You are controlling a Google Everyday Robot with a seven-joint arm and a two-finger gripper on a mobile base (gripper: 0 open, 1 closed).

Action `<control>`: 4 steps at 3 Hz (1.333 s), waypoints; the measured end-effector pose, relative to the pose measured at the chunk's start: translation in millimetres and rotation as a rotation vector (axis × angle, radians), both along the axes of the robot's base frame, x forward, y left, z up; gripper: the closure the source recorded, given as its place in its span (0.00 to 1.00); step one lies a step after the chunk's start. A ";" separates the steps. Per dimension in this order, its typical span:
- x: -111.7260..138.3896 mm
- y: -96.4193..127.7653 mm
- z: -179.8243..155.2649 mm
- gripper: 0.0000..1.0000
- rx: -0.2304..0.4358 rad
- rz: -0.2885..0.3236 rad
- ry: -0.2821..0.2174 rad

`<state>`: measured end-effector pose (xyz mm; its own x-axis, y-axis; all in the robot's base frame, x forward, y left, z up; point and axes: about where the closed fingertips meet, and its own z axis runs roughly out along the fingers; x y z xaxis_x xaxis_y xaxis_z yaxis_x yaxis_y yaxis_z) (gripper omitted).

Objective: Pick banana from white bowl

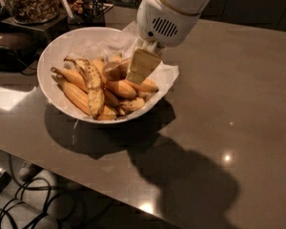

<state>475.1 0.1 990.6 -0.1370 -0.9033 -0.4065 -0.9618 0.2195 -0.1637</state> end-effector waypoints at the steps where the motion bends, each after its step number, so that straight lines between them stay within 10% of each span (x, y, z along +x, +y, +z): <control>1: -25.0 1.4 11.8 1.00 0.065 0.033 -0.005; 4: -42.1 -4.5 19.3 1.00 0.163 0.041 -0.002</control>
Offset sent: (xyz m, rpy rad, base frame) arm -0.0506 -0.0110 0.0142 0.1873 0.0069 0.0114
